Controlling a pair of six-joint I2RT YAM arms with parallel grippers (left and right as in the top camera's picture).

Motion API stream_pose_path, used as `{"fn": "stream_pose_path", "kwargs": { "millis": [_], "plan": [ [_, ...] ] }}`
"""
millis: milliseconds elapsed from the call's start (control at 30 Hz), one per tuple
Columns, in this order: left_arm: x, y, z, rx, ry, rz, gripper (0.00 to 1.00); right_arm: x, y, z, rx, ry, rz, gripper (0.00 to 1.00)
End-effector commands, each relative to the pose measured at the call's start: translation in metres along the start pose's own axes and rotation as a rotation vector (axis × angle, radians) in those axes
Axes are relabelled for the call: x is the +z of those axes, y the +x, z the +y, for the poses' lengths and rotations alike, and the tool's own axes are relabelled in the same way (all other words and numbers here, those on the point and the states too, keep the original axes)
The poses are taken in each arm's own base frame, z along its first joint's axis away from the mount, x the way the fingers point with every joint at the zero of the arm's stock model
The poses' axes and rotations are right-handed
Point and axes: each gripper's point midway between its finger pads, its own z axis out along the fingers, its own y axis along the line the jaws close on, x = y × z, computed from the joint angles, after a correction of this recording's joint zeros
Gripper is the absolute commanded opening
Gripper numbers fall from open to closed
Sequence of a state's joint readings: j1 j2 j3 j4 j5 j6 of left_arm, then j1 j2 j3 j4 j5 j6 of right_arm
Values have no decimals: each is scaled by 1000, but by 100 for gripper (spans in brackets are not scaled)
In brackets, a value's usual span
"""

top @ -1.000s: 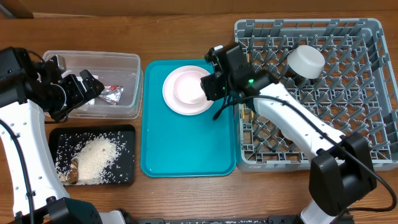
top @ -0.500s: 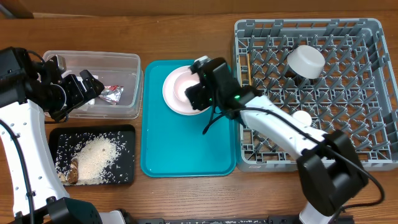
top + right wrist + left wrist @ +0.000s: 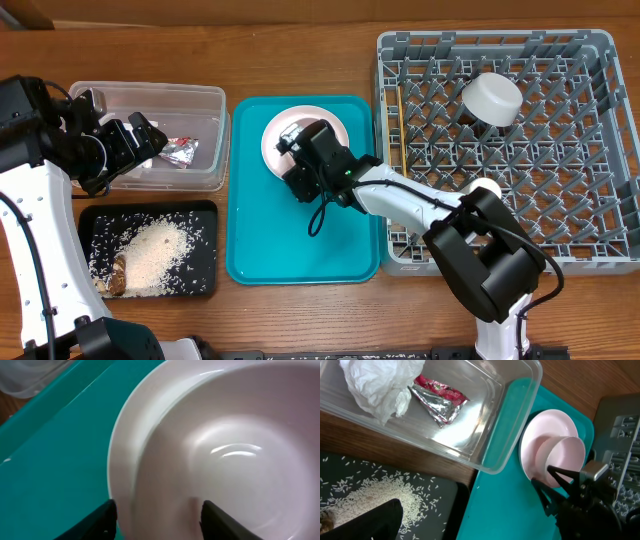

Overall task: Sort waste into correct bins and load items into the dishwasher
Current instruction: 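Move the right gripper left to the pink bowl on the teal tray, then grasp the pink bowl rim with the right gripper and lift it, then carry the pink bowl right and set it in the grey rack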

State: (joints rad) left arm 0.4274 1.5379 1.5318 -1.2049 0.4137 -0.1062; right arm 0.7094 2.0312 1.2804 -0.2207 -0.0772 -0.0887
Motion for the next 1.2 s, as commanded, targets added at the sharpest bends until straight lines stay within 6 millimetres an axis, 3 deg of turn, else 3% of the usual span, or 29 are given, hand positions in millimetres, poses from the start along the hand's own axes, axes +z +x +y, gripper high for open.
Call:
{"fn": "stream_pose_path", "kwargs": {
  "millis": [0, 133, 200, 333, 567, 700, 800, 867, 1000, 1100, 1167],
  "plan": [
    [-6, -5, -3, -1, -3, -24, 100, -3, -5, -6, -13, 34, -18, 44],
    [-6, -5, -3, -1, -3, -24, 100, -15, -21, -5, -16, 34, -52, 20],
    [-6, -5, -3, -1, -3, -24, 100, -25, -32, -4, -17, 34, -75, 4],
    [-6, -5, -3, -1, -3, -24, 100, -61, -58, -1, -18, 36, -145, 4],
    [-6, -5, -3, -1, -3, -24, 100, -153, -100, 7, 55, 15, -309, 4],
    [-6, -5, -3, -1, -3, -24, 100, -206, -107, -2, 175, -25, -370, 4],
    [-6, -5, -3, -1, -3, -24, 100, -235, -103, -7, 255, -228, -370, 4],
    [-6, -5, -3, -1, -3, -24, 100, -248, -97, -18, 313, -357, -364, 4],
    [-6, -5, -3, -1, -3, -24, 100, -276, -78, -69, 438, -546, -391, 4],
    [-6, -5, -3, -1, -3, -24, 100, -289, -57, -112, 534, -623, -424, 4],
    [-6, -5, -3, -1, -3, -24, 100, -292, -45, -130, 587, -681, -436, 4]
  ]
}}
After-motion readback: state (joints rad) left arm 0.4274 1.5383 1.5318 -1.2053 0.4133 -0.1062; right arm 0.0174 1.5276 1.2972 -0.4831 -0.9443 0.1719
